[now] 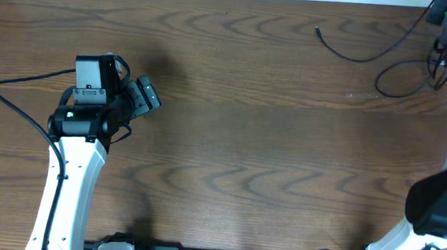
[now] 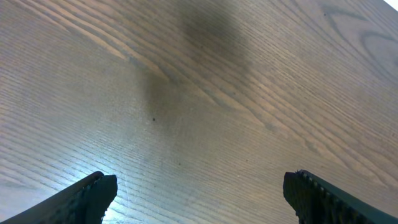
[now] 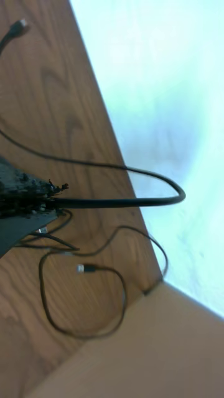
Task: Untangle cables
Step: 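Carry the black cable to the upper right corner and release it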
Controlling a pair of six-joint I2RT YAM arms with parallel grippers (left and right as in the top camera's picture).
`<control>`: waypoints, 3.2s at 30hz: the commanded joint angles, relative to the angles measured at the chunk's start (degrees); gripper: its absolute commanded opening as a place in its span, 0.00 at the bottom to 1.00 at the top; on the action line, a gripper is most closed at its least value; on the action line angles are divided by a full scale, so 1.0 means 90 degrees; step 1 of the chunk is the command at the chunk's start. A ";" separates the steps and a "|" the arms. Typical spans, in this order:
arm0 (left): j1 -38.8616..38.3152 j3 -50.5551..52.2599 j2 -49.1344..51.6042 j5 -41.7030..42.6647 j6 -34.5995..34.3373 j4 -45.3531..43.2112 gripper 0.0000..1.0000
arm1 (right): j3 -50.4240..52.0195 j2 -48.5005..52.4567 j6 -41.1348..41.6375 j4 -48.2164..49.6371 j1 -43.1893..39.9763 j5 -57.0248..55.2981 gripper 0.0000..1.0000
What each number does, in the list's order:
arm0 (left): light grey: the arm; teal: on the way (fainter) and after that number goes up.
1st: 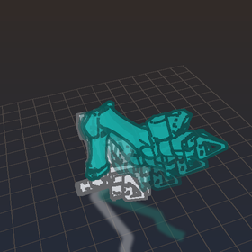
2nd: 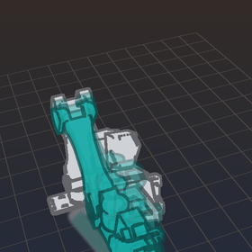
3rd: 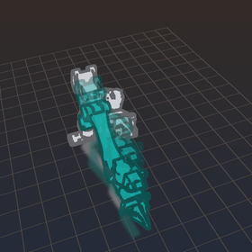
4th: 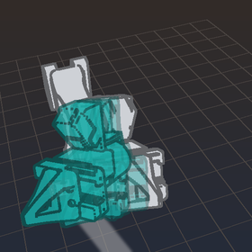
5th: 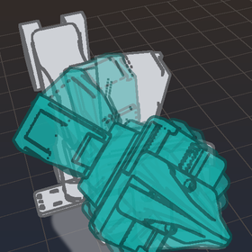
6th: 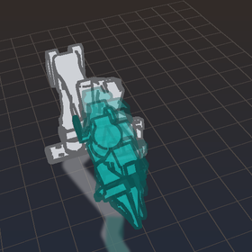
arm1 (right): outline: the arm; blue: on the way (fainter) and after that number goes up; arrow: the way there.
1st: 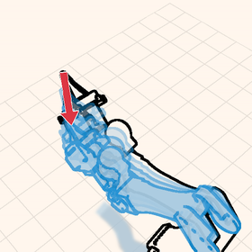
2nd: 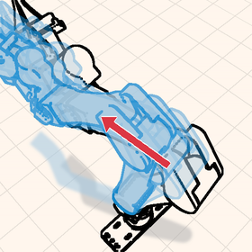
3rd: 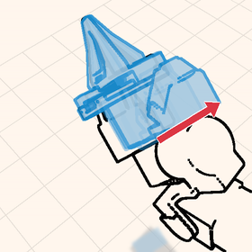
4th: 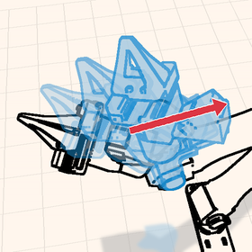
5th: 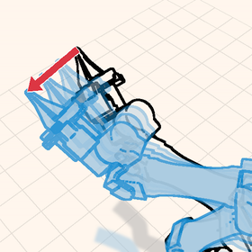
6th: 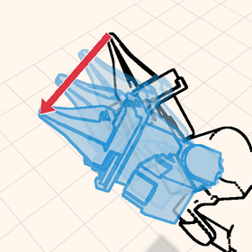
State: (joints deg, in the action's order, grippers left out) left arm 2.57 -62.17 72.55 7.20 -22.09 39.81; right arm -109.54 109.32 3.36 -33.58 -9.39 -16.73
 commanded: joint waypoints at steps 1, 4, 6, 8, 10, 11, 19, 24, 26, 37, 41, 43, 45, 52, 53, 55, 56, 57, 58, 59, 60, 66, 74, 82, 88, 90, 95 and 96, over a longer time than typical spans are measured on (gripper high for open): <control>0.0029 -0.0068 -0.0024 -0.0015 0.0044 0.0005 0.93 | -0.0039 0.0726 -0.0143 0.0046 -0.0007 0.0240 0.01; 0.0029 -0.0068 -0.0024 -0.0015 0.0044 0.0005 0.93 | -0.0039 0.1294 -0.0141 0.0223 -0.0005 0.0233 0.01; 0.0029 -0.0068 -0.0024 -0.0015 0.0044 0.0005 0.93 | -0.0039 0.1622 0.0007 0.0345 -0.0002 0.0236 0.02; 0.0029 -0.0068 -0.0024 -0.0015 0.0044 0.0005 0.93 | -0.0039 0.1940 0.0282 0.0420 -0.0005 0.0236 0.15; 0.0029 -0.0068 -0.0024 -0.0015 0.0041 0.0005 0.93 | -0.0039 0.2212 0.0500 0.0442 0.0000 0.0236 0.19; 0.0029 -0.0068 -0.0024 -0.0015 0.0041 0.0005 0.93 | -0.0039 0.2300 0.0566 0.0444 0.0000 0.0238 0.22; 0.0029 -0.0068 -0.0024 -0.0015 0.0041 0.0005 0.93 | -0.0044 0.2414 0.1105 0.0408 0.0007 0.0262 0.80; 0.0029 -0.0068 -0.0024 -0.0015 0.0044 0.0005 0.93 | -0.0044 0.2414 0.1105 0.0182 0.0010 0.0260 0.85; 0.0029 -0.0068 -0.0024 -0.0015 0.0044 0.0005 0.93 | -0.0044 0.2414 0.1103 0.0153 0.0010 0.0260 0.87; 0.0029 -0.0068 -0.0024 -0.0015 0.0044 0.0005 0.93 | -0.0044 0.2414 0.1277 -0.0447 -0.0015 0.0425 0.99; 0.0029 -0.0068 -0.0024 -0.0015 0.0044 0.0005 0.93 | -0.0044 0.2414 0.1389 -0.0554 -0.0049 0.0425 0.99; 0.0029 -0.0068 -0.0024 -0.0015 0.0044 0.0005 0.93 | -0.0044 0.2414 0.1387 -0.0561 -0.0041 0.0469 0.99; 0.0029 -0.0068 -0.0024 -0.0015 0.0044 0.0005 0.93 | -0.0044 0.2414 0.1387 -0.0585 -0.0032 0.0617 0.99; 0.0029 -0.0068 -0.0024 -0.0015 0.0044 0.0005 0.93 | -0.0041 0.2426 0.1387 -0.0988 -0.0039 0.0661 0.23; 0.0029 -0.0068 -0.0024 -0.0015 0.0044 0.0005 0.93 | -0.0039 0.2426 0.1387 -0.1112 -0.0041 0.0661 0.01; 0.0029 -0.0068 -0.0024 -0.0015 0.0044 0.0005 0.93 | -0.0041 0.2409 0.1387 -0.1416 -0.0034 0.0665 0.01; 0.0029 -0.0068 -0.0024 -0.0015 0.0041 0.0005 0.93 | -0.0041 0.2378 0.1384 -0.1659 -0.0027 0.0663 0.01; 0.0029 -0.0068 -0.0024 -0.0015 0.0044 0.0005 0.93 | -0.0041 0.2344 0.1377 -0.1851 -0.0012 0.0663 0.01; 0.0029 -0.0068 -0.0024 -0.0015 0.0044 0.0005 0.93 | -0.0041 0.2293 0.1326 -0.2074 0.0002 0.0663 0.01; 0.0029 -0.0068 -0.0024 -0.0015 0.0044 0.0005 0.93 | -0.0041 0.2242 0.1226 -0.2254 0.0017 0.0665 0.01; 0.0029 -0.0068 -0.0024 -0.0015 0.0044 0.0005 0.93 | -0.0041 0.2166 0.1137 -0.2448 0.0032 0.0663 0.01; 0.0029 -0.0068 -0.0024 -0.0015 0.0044 0.0005 0.93 | -0.0041 0.1511 0.0432 -0.3441 0.0053 0.1846 0.01; 0.0029 -0.0068 -0.0024 -0.0015 0.0044 0.0005 0.93 | -0.0029 0.1226 -0.0012 -0.4080 0.0053 0.2946 0.10; 0.0029 -0.0068 -0.0024 -0.0015 0.0044 0.0005 0.93 | -0.0034 0.1161 0.0141 -0.4051 0.0053 0.2676 0.89; 0.0029 -0.0068 -0.0024 -0.0015 0.0044 0.0005 0.93 | -0.0194 0.0639 -0.0005 -0.4024 0.0051 0.2599 0.99; 0.0029 -0.0068 -0.0024 -0.0015 0.0044 0.0005 0.93 | -0.0233 0.0379 -0.0005 -0.3985 0.0041 0.2322 0.99; 0.0029 -0.0068 -0.0024 -0.0015 0.0044 0.0005 0.93 | -0.0236 -0.0231 -0.0007 -0.3682 0.0032 0.1994 0.99; 0.0029 -0.0068 -0.0024 -0.0015 0.0044 0.0005 0.93 | -0.0236 -0.0304 -0.0002 -0.3555 0.0022 0.1863 0.99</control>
State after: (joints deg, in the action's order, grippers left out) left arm 2.57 -62.17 72.55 7.20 -22.09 39.83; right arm -109.78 110.89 4.05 -67.48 -9.10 3.73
